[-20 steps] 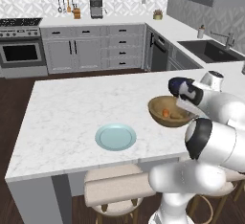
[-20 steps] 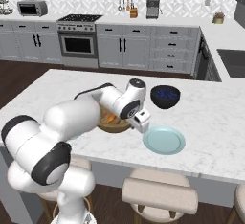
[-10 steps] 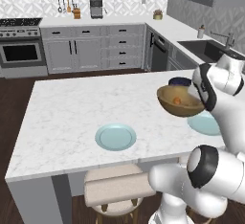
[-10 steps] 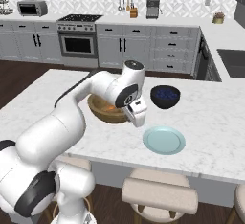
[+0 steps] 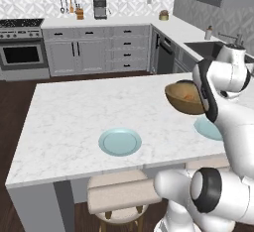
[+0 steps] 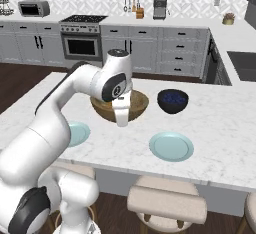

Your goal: Pick the chicken drumstick and sweet potato from their plates and place them in the bowl. Then put the bowl in the fridge.

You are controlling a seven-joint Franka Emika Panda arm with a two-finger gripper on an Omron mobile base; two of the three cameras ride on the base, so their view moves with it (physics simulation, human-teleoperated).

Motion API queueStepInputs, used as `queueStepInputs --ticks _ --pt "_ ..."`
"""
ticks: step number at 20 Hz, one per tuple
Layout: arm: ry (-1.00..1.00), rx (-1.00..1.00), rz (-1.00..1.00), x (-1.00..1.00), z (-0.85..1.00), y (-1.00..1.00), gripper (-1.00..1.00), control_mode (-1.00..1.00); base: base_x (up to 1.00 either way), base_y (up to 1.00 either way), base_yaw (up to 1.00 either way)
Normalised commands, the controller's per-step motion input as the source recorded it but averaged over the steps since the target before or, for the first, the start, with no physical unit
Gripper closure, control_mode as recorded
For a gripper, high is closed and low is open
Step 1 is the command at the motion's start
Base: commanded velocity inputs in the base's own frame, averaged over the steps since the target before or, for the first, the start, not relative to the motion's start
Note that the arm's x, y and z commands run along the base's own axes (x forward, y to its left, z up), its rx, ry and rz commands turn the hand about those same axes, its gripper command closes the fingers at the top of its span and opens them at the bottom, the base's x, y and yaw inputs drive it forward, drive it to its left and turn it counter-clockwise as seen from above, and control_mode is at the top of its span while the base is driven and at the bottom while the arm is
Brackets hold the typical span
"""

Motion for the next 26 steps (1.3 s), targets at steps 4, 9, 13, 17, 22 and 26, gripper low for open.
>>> queueStepInputs --ticks 4,9,13,17,22,26 --pt "0.01 0.00 -0.38 -0.38 0.46 0.43 1.00 -1.00 0.00 0.00 0.00" --pt "0.00 0.00 -0.20 -0.33 0.42 0.77 1.00 -1.00 0.00 0.00 0.00" --pt "0.04 0.05 -0.15 -0.58 0.53 0.53 1.00 -1.00 0.00 0.00 0.00" --pt "0.11 0.03 -0.12 -0.51 0.28 0.08 1.00 -1.00 0.00 0.00 0.00" --pt "0.06 0.00 -0.09 -0.29 0.06 0.00 1.00 -1.00 0.00 0.00 0.00" --pt "-0.15 -0.06 0.10 -0.47 -0.04 0.29 1.00 -1.00 0.00 0.00 0.00"
